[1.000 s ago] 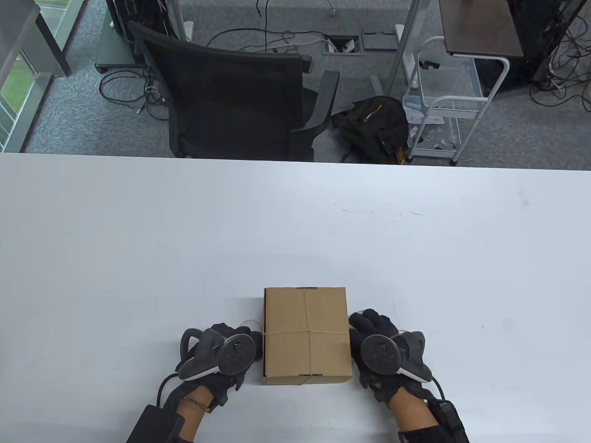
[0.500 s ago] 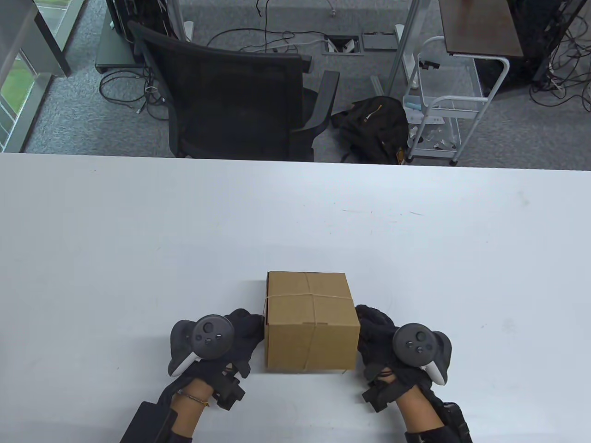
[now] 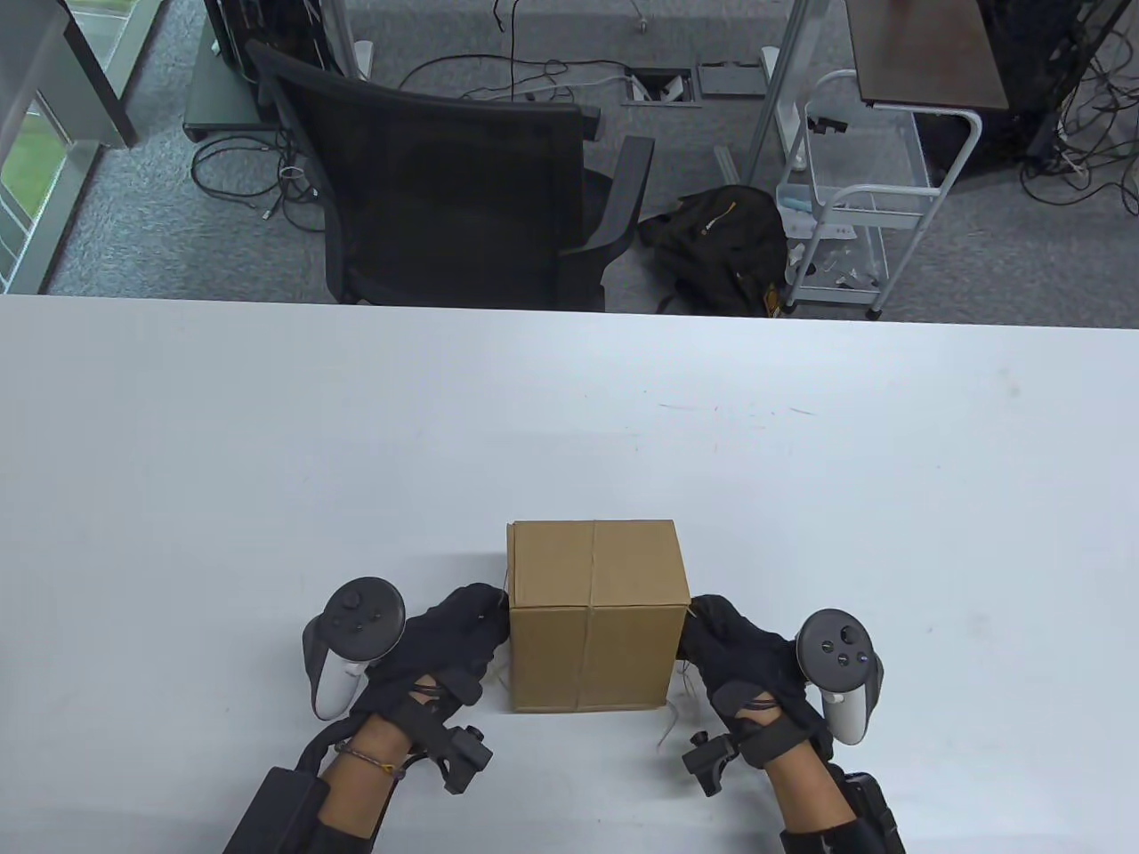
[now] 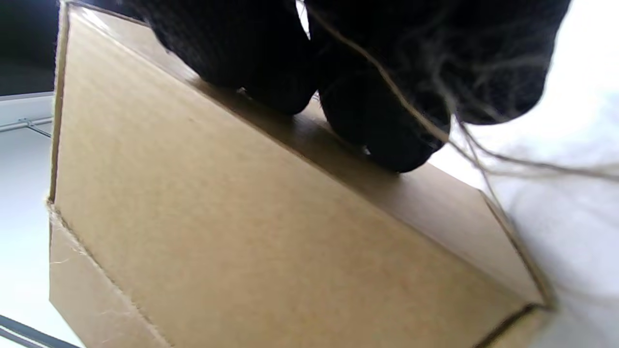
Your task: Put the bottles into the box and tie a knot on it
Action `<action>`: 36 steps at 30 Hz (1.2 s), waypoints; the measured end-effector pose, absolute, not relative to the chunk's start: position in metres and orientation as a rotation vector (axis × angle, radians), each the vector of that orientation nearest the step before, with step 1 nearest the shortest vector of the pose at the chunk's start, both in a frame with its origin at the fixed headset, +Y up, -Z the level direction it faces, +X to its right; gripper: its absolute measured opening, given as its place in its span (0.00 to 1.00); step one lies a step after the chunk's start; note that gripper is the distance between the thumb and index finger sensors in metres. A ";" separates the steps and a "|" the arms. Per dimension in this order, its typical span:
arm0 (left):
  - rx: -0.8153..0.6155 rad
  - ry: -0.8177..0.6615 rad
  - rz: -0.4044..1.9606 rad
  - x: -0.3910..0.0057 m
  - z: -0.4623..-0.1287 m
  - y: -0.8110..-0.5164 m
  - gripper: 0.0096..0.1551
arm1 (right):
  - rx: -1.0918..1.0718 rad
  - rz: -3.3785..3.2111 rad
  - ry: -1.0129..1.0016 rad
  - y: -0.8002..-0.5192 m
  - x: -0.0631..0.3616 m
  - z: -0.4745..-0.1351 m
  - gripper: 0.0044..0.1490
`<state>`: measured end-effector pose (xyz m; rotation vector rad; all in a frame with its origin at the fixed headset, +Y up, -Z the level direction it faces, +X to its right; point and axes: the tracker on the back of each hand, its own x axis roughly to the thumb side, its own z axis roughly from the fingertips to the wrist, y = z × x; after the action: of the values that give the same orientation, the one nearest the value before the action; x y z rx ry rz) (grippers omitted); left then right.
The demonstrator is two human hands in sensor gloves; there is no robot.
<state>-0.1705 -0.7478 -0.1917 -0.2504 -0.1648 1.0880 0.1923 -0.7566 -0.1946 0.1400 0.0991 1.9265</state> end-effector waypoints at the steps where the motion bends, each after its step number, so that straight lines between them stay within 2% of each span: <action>1: -0.256 -0.148 1.093 -0.171 -0.192 -0.749 0.26 | 0.135 1.923 0.103 -0.756 0.192 -0.195 0.25; 6: -0.280 -0.068 1.146 -0.176 -0.197 -0.752 0.26 | 0.113 1.941 0.097 -0.755 0.189 -0.194 0.25; 10: -0.309 -0.049 1.174 -0.176 -0.199 -0.753 0.27 | 0.074 1.908 0.167 -0.760 0.193 -0.200 0.25; 14: -0.326 0.006 1.216 -0.176 -0.203 -0.764 0.27 | 0.056 1.888 0.125 -0.769 0.192 -0.205 0.25; 19: -0.382 0.009 1.258 -0.179 -0.203 -0.770 0.27 | 0.070 1.902 0.242 -0.782 0.193 -0.206 0.25; 20: -0.413 0.061 1.289 -0.180 -0.203 -0.771 0.27 | 0.070 1.873 0.252 -0.782 0.193 -0.206 0.24; 23: -0.443 0.024 1.413 -0.183 -0.201 -0.769 0.27 | 0.131 1.877 0.228 -0.771 0.192 -0.204 0.25; 27: -0.374 -0.091 1.409 -0.181 -0.195 -0.753 0.27 | 0.325 1.990 0.189 -0.751 0.189 -0.196 0.25; 29: -0.307 -0.125 1.326 -0.175 -0.190 -0.744 0.28 | 0.424 1.998 0.170 -0.743 0.184 -0.190 0.25; 31: -0.194 -0.164 1.109 -0.166 -0.183 -0.732 0.28 | 0.532 2.026 0.227 -0.738 0.178 -0.185 0.25; 33: -0.066 -0.210 0.787 -0.157 -0.176 -0.723 0.27 | 0.630 2.109 0.214 -0.732 0.174 -0.180 0.25; 34: -0.028 -0.224 0.716 -0.153 -0.174 -0.722 0.27 | 0.645 2.146 0.207 -0.729 0.173 -0.178 0.24; 36: 0.039 -0.241 0.616 -0.146 -0.170 -0.721 0.26 | 0.680 2.251 0.039 -0.720 0.171 -0.173 0.24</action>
<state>-0.1462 -0.7211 -0.1701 0.0393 -0.2410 0.6159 0.1711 -0.7205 -0.1729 0.6801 0.0386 2.2506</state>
